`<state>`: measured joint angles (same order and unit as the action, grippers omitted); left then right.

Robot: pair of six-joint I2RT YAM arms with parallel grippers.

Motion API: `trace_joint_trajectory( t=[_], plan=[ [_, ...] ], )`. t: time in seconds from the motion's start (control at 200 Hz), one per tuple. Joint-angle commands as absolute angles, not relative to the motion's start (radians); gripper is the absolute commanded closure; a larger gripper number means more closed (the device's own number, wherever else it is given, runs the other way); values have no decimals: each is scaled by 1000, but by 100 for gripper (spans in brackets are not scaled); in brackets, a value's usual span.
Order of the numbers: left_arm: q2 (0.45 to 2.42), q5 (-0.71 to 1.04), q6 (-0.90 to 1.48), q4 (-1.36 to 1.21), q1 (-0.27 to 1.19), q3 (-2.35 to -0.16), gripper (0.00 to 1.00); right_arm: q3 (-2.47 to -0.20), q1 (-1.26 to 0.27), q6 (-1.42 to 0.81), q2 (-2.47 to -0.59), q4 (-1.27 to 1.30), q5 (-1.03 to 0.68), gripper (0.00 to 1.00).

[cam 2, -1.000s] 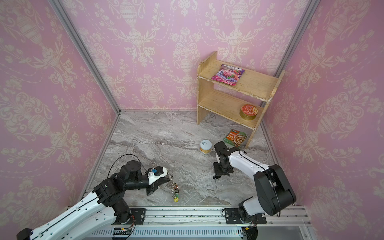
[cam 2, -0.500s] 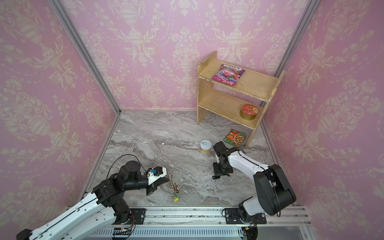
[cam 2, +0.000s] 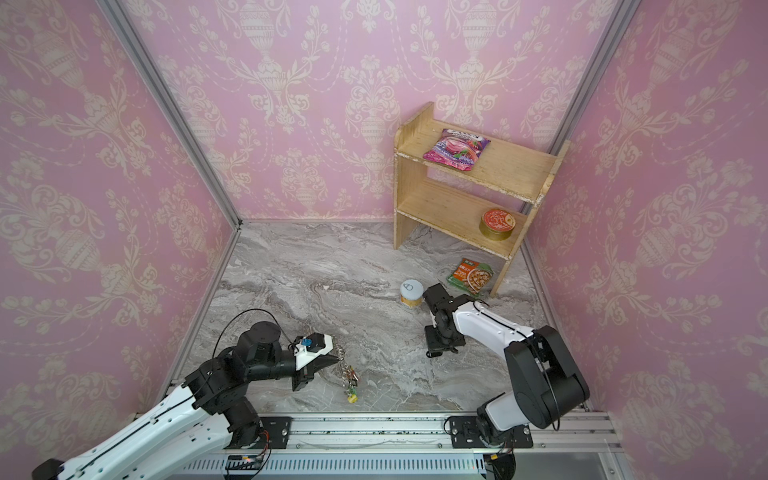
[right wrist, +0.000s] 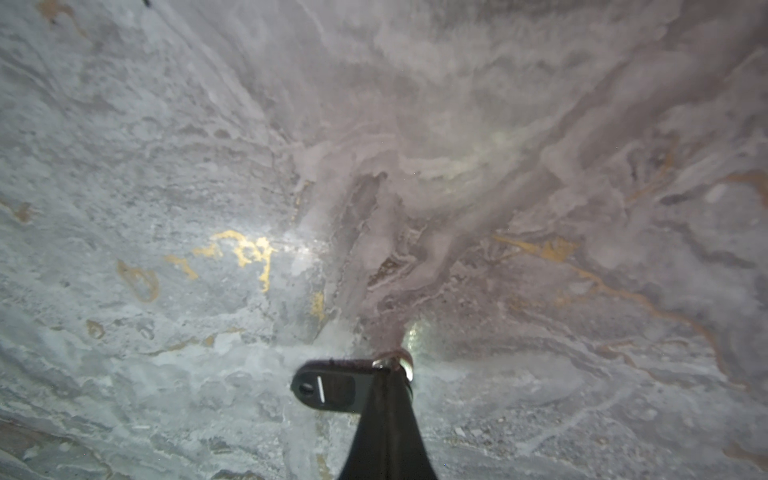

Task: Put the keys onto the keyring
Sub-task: 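Close the right gripper on the black-tagged key's metal ring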

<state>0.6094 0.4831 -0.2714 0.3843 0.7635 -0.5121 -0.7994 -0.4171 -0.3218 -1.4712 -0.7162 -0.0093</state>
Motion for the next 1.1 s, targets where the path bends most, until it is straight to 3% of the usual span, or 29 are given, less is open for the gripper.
trace_joint_trajectory(
  t=[0.0, 0.325, 0.435, 0.706, 0.886, 1.096],
  plan=[
    [597, 470, -279, 370, 770, -549, 100, -797, -422, -341, -1449, -741, 17, 100],
    [598, 470, -276, 370, 770, -549, 100, -794, -413, -361, -1443, -758, 37, 100],
    [598, 471, -278, 368, 771, -550, 100, -789, -409, -372, -1447, -762, 50, 88],
    [595, 471, -276, 370, 770, -550, 100, -788, -407, -379, -1440, -767, 66, 87],
    [597, 472, -275, 371, 771, -550, 100, -792, -413, -379, -1449, -770, 70, 78],
    [594, 471, -273, 371, 770, -550, 100, -807, -438, -382, -1473, -776, 91, 75]
  ],
)
